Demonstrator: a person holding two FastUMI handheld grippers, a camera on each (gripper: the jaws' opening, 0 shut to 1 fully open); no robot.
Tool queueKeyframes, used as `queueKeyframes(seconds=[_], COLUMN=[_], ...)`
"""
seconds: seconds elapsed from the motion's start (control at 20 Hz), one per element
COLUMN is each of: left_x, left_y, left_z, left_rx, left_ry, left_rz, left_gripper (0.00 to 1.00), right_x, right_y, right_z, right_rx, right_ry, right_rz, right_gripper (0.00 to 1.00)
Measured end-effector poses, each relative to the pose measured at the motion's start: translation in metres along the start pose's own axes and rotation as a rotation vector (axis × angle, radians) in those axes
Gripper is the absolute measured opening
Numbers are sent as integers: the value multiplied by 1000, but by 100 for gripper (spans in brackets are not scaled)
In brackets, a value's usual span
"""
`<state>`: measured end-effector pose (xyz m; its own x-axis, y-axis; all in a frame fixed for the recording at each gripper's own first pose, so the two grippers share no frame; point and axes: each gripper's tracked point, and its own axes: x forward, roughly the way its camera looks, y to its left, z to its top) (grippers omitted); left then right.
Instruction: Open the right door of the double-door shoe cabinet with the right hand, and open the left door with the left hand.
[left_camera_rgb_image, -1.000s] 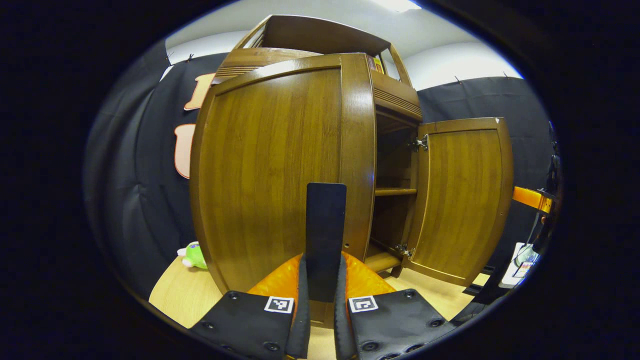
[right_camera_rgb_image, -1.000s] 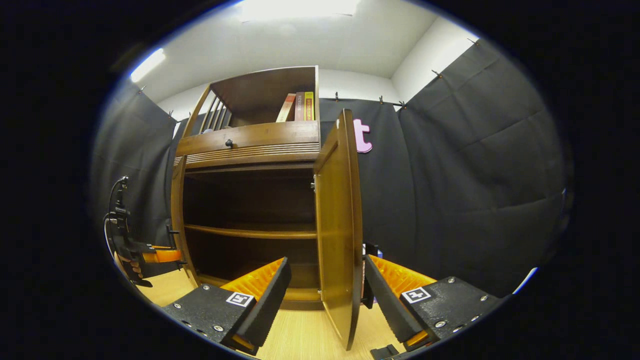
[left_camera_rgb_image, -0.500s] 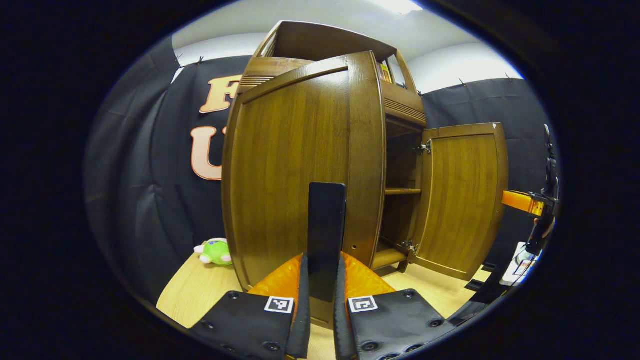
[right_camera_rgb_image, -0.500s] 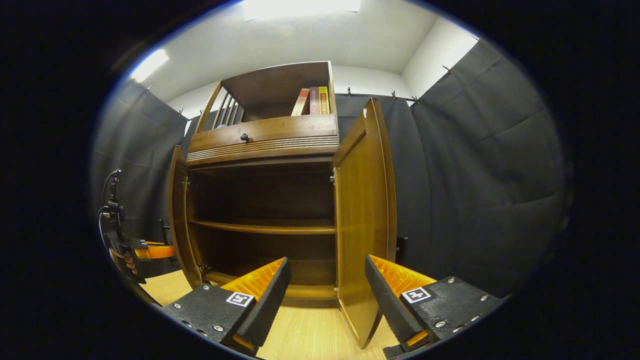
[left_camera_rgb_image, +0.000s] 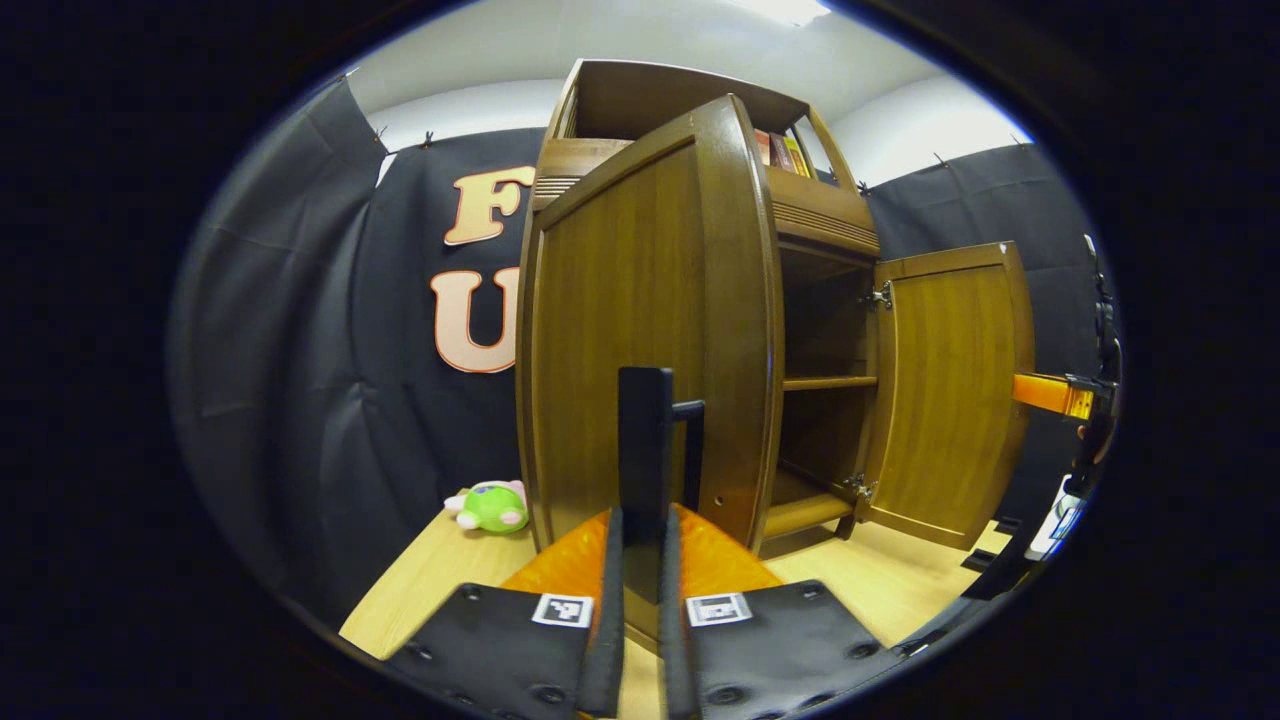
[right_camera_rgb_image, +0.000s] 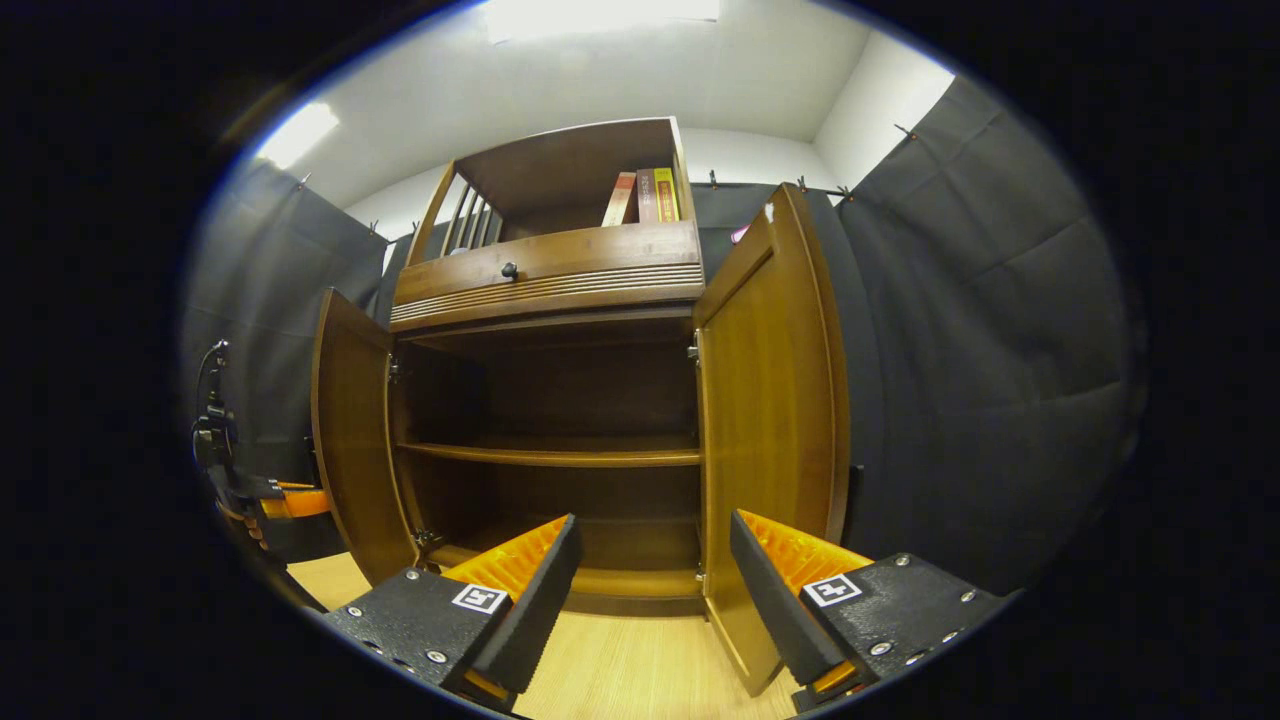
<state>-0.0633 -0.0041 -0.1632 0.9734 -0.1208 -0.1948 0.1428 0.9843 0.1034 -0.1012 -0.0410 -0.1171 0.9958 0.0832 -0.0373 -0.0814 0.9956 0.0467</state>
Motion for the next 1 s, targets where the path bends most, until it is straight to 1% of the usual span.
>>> queueKeyframes(seconds=[0.05,0.1,0.15,0.25,0.3,0.35,0.5,0.7,0.75,0.8,0.85,0.9,0.95,1.0], left_x=[-3,-5,-6,-8,-10,-12,-15,-14,-15,-15,-15,-16,-17,-19], left_y=[5,6,7,13,16,18,30,45,49,54,59,67,80,92], left_z=[-1,0,0,-1,-1,-1,-1,-6,-7,-8,-9,-8,-7,-8], left_rx=[11,14,3,-16,-16,-10,2,-22,-28,-32,-35,-30,-27,-13], left_ry=[0,-5,-4,-2,-4,-4,-3,2,4,4,5,-2,5,0], left_rz=[10,13,14,19,23,30,55,83,91,101,113,132,181,205], left_gripper=[19,19,19,19,19,18,19,19,19,19,19,15,12,8], right_x=[2,4,6,8,10,11,15,21,24,25,26,27,30,32], right_y=[4,7,11,19,22,25,30,37,38,40,42,44,46,49], right_z=[-3,-4,-5,-7,-8,-9,-10,-16,-18,-20,-22,-23,-24,-24], right_rx=[-3,-5,-5,1,3,0,-10,-1,-2,-3,-3,-1,2,7], right_ry=[7,10,12,18,20,21,20,33,37,42,46,48,48,49], right_rz=[5,11,18,32,40,47,47,54,54,55,57,58,60,65], right_gripper=[92,92,100,100,100,100,100,100,92,92,92,92,92,92])
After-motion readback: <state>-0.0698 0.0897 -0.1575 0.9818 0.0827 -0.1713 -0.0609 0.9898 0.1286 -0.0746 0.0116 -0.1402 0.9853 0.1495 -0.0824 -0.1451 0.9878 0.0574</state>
